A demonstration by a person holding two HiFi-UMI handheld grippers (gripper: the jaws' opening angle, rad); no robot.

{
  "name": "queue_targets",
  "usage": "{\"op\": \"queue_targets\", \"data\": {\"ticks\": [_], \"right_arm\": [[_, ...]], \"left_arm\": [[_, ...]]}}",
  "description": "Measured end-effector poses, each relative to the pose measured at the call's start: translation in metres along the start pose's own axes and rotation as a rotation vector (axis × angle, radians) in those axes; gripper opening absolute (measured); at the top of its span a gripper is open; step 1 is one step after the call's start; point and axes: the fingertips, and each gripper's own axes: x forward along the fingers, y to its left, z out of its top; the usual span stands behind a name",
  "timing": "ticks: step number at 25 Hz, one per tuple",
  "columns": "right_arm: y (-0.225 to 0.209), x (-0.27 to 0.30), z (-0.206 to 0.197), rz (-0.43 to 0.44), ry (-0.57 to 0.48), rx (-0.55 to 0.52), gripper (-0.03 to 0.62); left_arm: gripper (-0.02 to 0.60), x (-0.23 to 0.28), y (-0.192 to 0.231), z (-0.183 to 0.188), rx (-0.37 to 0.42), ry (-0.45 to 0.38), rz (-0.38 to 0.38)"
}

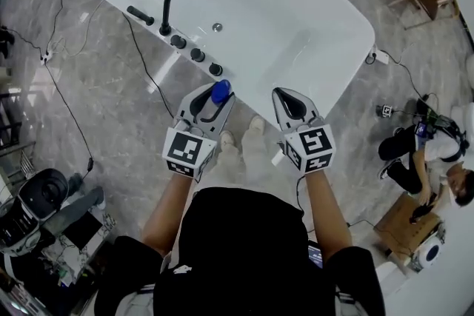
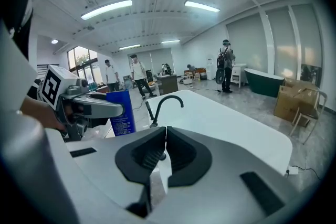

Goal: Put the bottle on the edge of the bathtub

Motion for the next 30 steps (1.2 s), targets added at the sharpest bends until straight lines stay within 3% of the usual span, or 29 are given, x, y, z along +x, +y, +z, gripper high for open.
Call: {"op": "queue_targets", "data": {"ticks": [6, 16, 30], "right_arm": [[-0.01, 0.012, -0.029, 0.008, 0.043, 0.016, 0.021], [-0.025, 0.033, -0.076, 0.025, 0.11, 0.057, 0.022], [-0.024, 0.064, -0.117, 0.056, 0.177, 0.081, 0.022]], "left_arm": [[0.161, 0.015, 0.008, -0.039, -0.004, 0.042, 0.015], [0.161, 0.049, 0.011, -0.09, -0.077, 0.083, 0.017], [0.161, 0.093, 0.033, -0.173, -0.045, 0.173, 0.065]]}}
